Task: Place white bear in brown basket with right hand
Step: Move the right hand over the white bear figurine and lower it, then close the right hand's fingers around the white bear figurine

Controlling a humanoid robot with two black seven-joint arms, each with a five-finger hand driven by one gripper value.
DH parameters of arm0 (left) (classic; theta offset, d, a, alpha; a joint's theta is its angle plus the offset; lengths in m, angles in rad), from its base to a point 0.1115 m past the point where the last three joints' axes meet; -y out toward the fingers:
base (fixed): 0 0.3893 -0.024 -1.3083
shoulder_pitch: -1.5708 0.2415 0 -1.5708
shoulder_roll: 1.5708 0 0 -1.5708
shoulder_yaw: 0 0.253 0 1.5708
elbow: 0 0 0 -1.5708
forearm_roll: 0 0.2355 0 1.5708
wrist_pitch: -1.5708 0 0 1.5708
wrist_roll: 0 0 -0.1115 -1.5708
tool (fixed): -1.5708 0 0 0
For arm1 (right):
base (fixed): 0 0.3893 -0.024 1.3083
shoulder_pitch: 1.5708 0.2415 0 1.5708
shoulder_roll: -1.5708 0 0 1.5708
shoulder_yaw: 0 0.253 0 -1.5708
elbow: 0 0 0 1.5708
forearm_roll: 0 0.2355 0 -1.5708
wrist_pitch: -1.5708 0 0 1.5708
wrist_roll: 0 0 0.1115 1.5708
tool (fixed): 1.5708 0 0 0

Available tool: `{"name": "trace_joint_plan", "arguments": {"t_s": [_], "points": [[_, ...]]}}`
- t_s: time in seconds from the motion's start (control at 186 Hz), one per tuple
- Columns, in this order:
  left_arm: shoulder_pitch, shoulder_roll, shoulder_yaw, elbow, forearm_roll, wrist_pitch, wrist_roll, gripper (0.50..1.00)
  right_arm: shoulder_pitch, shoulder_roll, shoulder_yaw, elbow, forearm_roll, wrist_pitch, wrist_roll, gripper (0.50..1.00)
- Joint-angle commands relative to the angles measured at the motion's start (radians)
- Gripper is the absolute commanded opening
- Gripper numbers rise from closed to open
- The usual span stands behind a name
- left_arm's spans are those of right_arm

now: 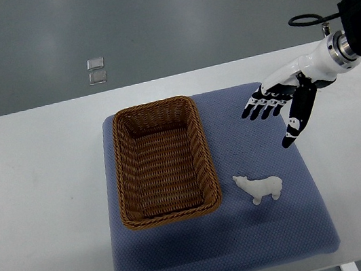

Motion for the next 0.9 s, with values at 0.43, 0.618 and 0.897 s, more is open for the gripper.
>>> {"name": "trace_joint_plan", "arguments": {"t_s": [0.43,0.618,0.897], "points": [[-0.001,0.000,0.003,0.006,-0.001,0.002,0.004,1.000,-0.289,-0.006,0.129,0.014,-0.010,-0.167,0.045,0.919],[0.001,0.000,0.004,0.006,-0.001,0.002,0.007,1.000,-0.364,-0.003,0.169,0.016,-0.065,-0.210,0.062,0.917],[-0.001,0.000,0.004,0.009,-0.001,0.002,0.007,1.000,-0.512,-0.004,0.246,0.014,-0.144,-0.244,0.086,0.915]]}}
